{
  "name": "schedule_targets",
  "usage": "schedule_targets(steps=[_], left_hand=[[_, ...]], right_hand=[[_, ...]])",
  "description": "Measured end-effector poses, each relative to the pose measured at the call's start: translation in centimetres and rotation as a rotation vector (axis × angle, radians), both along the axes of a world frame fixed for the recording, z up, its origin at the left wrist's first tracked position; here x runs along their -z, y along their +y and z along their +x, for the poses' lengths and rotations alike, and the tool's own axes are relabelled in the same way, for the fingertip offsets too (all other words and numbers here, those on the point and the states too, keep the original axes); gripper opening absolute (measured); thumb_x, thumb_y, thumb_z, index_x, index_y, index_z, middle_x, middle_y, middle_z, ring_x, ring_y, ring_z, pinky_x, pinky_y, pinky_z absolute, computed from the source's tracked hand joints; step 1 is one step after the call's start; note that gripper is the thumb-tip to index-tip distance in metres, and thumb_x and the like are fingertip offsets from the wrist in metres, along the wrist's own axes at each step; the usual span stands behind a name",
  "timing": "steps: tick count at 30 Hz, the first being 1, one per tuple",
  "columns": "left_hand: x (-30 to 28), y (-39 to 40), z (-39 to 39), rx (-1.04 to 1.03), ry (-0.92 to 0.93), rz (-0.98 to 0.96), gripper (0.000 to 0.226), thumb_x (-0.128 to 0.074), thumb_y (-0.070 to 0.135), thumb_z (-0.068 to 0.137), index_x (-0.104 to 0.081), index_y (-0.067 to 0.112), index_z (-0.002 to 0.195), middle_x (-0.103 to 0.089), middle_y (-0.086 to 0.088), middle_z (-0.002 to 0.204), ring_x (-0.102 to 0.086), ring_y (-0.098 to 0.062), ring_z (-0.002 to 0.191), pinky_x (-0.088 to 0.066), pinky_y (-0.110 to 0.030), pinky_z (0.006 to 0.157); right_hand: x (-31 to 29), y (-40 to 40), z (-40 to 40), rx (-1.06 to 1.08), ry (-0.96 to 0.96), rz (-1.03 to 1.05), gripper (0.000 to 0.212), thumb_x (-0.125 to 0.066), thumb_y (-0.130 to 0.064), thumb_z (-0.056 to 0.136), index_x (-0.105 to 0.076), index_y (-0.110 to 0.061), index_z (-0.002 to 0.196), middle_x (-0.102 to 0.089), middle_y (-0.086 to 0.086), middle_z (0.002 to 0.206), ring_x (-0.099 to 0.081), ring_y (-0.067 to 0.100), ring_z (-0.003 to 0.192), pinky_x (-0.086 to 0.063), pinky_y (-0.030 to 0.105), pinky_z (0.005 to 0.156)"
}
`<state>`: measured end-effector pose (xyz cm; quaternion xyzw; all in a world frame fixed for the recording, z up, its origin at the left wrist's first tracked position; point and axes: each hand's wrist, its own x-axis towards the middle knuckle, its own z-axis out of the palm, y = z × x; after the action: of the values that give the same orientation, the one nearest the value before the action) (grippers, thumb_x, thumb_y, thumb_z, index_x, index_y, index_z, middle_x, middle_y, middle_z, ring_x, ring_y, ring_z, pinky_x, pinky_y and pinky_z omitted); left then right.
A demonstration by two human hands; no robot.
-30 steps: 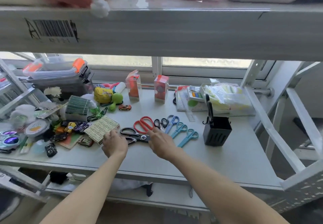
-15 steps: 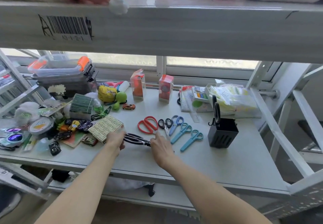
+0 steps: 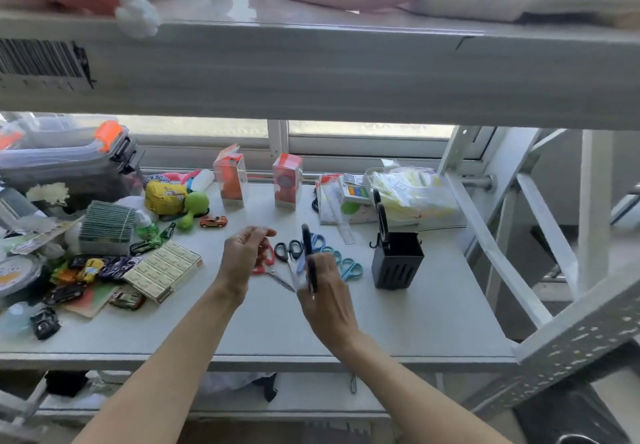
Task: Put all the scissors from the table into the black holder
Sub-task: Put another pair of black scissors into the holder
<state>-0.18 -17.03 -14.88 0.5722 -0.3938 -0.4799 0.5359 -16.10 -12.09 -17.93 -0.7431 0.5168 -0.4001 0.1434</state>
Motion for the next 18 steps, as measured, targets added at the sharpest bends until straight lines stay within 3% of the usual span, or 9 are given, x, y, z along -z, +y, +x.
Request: schedule_targets(steps=[2, 4, 6, 9, 11, 14, 18], left_hand=[[0.2, -0.4, -2.7, 0.114, -0.154, 0.015, 0.018, -0.054, 0.018, 0.097, -0.07, 0.012, 0.093, -0.06, -0.002, 0.073, -0.05, -0.014, 0.061, -0.042, -0.02, 0.053], [0.4, -0.5, -5.4, 0.237, -0.303, 0.034, 0.015, -0.056, 0.019, 0.097, -0.068, 0.012, 0.104, -0.067, -0.004, 0.09, -0.057, -0.014, 0.069, -0.048, -0.021, 0.058], [0.7, -0.6, -7.8, 0.357, -0.383, 0.028, 0.025, -0.06, 0.019, 0.095, -0.064, 0.011, 0.118, -0.067, -0.008, 0.109, -0.063, -0.014, 0.079, -0.053, -0.024, 0.064], [0.9, -0.7, -10.9, 0.485, -0.43, 0.023, 0.051, -0.066, 0.016, 0.091, -0.051, 0.01, 0.139, -0.055, -0.011, 0.131, -0.064, -0.024, 0.102, -0.057, -0.034, 0.076], [0.8, -0.9, -12.7, 0.518, -0.403, 0.054, 0.063, -0.068, 0.011, 0.089, -0.041, 0.011, 0.147, -0.048, -0.013, 0.14, -0.061, -0.025, 0.104, -0.057, -0.038, 0.081], [0.5, -1.6, -14.8, 0.545, -0.346, 0.122, 0.076, -0.069, 0.006, 0.088, -0.03, 0.014, 0.153, -0.041, -0.012, 0.147, -0.06, -0.028, 0.108, -0.056, -0.042, 0.087], [-0.1, -2.6, -16.2, 0.591, -0.343, 0.145, 0.082, -0.069, 0.001, 0.086, -0.026, 0.018, 0.154, -0.035, -0.009, 0.153, -0.054, -0.033, 0.124, -0.054, -0.045, 0.09]], right_hand=[[-0.8, 0.8, -2.1, 0.066, -0.199, -0.017, 0.015, -0.044, -0.017, 0.084, -0.037, -0.026, 0.093, -0.047, 0.003, 0.085, -0.044, 0.017, 0.063, -0.039, 0.029, 0.053], [-1.5, 1.1, -4.5, 0.156, -0.337, -0.048, 0.015, -0.049, -0.007, 0.086, -0.043, -0.015, 0.097, -0.051, -0.003, 0.082, -0.051, 0.007, 0.07, -0.047, 0.022, 0.062], [-2.4, 0.5, -7.0, 0.269, -0.385, -0.108, 0.015, -0.053, 0.0, 0.088, -0.049, -0.002, 0.103, -0.052, -0.014, 0.086, -0.053, -0.006, 0.08, -0.042, 0.006, 0.073], [-4.5, -1.1, -10.2, 0.367, -0.406, -0.153, 0.018, -0.055, -0.002, 0.092, -0.051, -0.001, 0.109, -0.056, -0.007, 0.092, -0.054, -0.009, 0.082, -0.036, 0.0, 0.075], [-5.6, -2.5, -12.0, 0.398, -0.36, -0.139, 0.019, -0.057, -0.005, 0.092, -0.051, -0.002, 0.11, -0.059, 0.003, 0.095, -0.053, 0.0, 0.08, -0.04, 0.006, 0.076], [-6.4, -4.3, -13.6, 0.357, -0.219, -0.003, 0.019, -0.06, -0.005, 0.091, -0.052, -0.002, 0.107, -0.057, 0.015, 0.101, -0.058, 0.026, 0.089, -0.05, 0.034, 0.079], [-5.9, -6.2, -14.4, 0.314, 0.121, 0.137, 0.017, -0.062, -0.004, 0.088, -0.056, 0.0, 0.104, -0.059, 0.018, 0.104, -0.053, 0.037, 0.108, -0.041, 0.03, 0.076]])
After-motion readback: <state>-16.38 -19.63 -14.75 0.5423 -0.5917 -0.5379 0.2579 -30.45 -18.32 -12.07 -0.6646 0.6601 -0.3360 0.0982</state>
